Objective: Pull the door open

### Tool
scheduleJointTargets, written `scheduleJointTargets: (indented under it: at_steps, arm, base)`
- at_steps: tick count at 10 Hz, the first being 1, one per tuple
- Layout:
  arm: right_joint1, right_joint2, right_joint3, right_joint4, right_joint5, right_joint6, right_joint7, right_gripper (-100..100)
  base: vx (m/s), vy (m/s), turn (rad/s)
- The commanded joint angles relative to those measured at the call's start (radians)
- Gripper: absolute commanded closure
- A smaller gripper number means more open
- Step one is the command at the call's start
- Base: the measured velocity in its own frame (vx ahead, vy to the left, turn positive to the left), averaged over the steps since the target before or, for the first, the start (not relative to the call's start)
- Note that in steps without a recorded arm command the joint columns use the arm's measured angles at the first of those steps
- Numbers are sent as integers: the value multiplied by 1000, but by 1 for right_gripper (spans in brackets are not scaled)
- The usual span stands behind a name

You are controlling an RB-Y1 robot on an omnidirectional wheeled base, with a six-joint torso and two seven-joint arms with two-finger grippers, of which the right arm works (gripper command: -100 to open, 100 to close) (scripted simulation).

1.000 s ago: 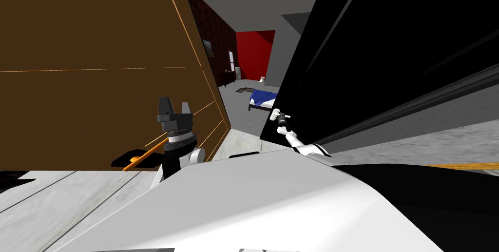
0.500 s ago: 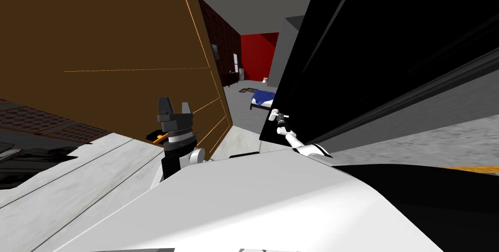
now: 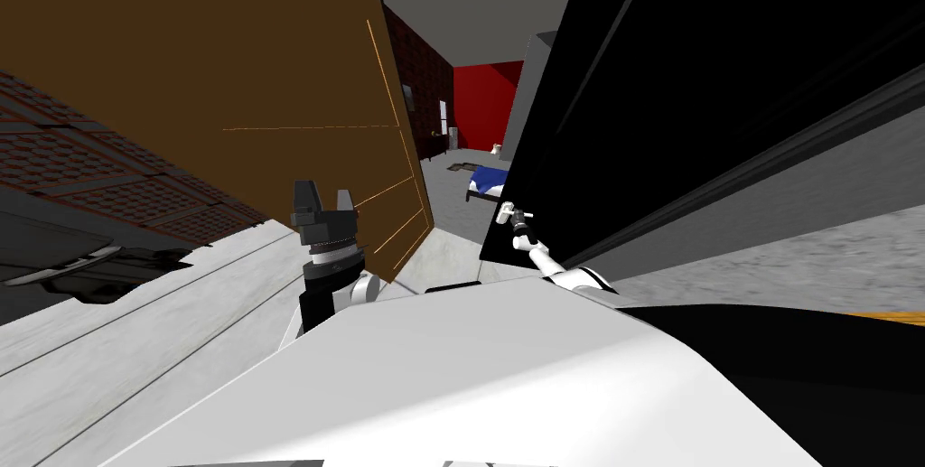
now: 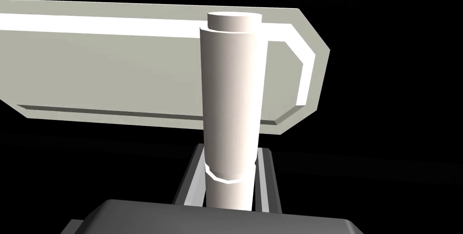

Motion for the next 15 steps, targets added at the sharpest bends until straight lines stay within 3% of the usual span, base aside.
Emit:
scheduleJointTargets:
  at_steps: [1, 8, 11, 12, 15]
  arm:
    - [4, -6, 14, -7, 1, -2, -10, 100]
    - [29, -44, 96, -51, 7, -11, -72, 100]
    - [33, -47, 106, -60, 7, -10, -78, 100]
    - [44, -58, 132, -74, 7, -14, -94, 100]
    - [57, -81, 168, -96, 4, -24, -119, 100]
  base:
    - [-145, -35, 85]
    - [-227, -65, 123]
    - [-176, -62, 76]
    - [-170, -55, 128]
    - [-229, -71, 121]
